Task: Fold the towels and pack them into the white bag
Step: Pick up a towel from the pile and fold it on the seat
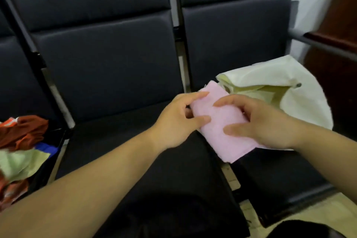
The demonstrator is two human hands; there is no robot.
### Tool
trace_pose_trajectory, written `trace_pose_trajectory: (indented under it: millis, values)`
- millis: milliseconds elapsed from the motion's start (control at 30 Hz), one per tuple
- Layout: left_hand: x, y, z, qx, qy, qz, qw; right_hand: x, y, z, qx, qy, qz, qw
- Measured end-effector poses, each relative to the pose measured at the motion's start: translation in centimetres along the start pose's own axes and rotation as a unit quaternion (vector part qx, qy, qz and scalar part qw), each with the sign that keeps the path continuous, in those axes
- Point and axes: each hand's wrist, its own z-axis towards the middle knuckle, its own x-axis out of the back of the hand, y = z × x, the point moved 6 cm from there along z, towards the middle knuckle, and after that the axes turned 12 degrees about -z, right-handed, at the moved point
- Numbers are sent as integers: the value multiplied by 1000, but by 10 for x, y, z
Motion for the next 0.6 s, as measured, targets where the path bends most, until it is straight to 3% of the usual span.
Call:
trace_pose_trajectory:
  millis: [133,333,433,533,600]
  values:
    - [-55,32,66,-57,-31,93,994,64,36,-5,-16,88,-11,996]
    - [-92,35,131,-70,-38,200,977,103,88,14,-38,125,89,987]
    - [-85,18,151,-14,-15,286,958,123,112,36,-83,175,148,970]
    - [-75,-4,153,76,-38,442,893,133,127,59,-111,207,172,956]
    - [-66,-15,147,119,-46,452,883,124,130,71,-106,202,170,959]
